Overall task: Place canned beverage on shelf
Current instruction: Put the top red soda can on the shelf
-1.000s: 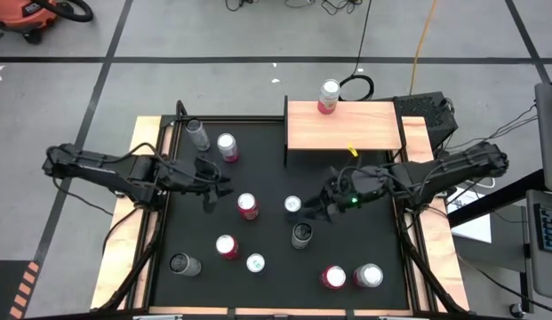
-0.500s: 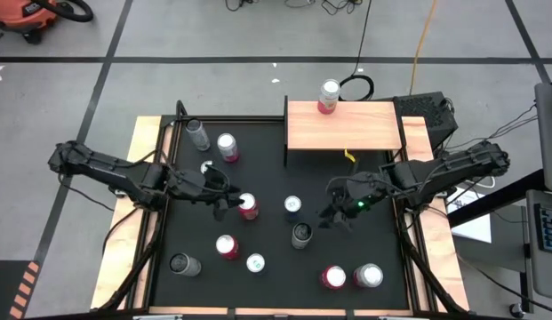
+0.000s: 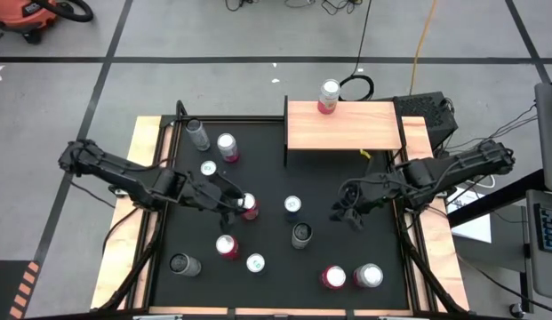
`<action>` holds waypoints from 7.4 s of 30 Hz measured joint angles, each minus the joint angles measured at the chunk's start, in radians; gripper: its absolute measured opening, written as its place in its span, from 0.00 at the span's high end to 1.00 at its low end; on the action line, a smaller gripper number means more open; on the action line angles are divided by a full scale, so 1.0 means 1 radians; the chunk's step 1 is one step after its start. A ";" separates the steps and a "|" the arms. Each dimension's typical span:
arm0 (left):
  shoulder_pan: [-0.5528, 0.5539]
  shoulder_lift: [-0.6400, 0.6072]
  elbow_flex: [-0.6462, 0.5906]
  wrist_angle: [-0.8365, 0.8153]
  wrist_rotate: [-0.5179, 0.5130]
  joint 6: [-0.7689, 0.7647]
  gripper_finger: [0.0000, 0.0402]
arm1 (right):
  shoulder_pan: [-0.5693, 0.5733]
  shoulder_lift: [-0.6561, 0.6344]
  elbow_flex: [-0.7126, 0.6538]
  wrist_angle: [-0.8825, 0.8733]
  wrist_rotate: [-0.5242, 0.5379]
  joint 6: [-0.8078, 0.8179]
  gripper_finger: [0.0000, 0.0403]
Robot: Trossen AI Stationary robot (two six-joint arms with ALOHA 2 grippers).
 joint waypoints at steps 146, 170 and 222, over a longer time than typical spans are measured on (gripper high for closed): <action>0.179 0.297 0.587 -0.021 -0.015 -0.546 0.27 | -0.125 0.202 -0.001 0.583 0.280 -0.539 0.32; 0.246 0.244 0.587 0.069 0.040 -0.417 0.03 | -0.161 0.186 -0.001 0.588 -0.073 -0.294 0.31; 0.296 0.176 0.586 0.118 0.332 -0.234 0.03 | -0.295 0.185 0.000 0.935 -0.268 -0.130 0.31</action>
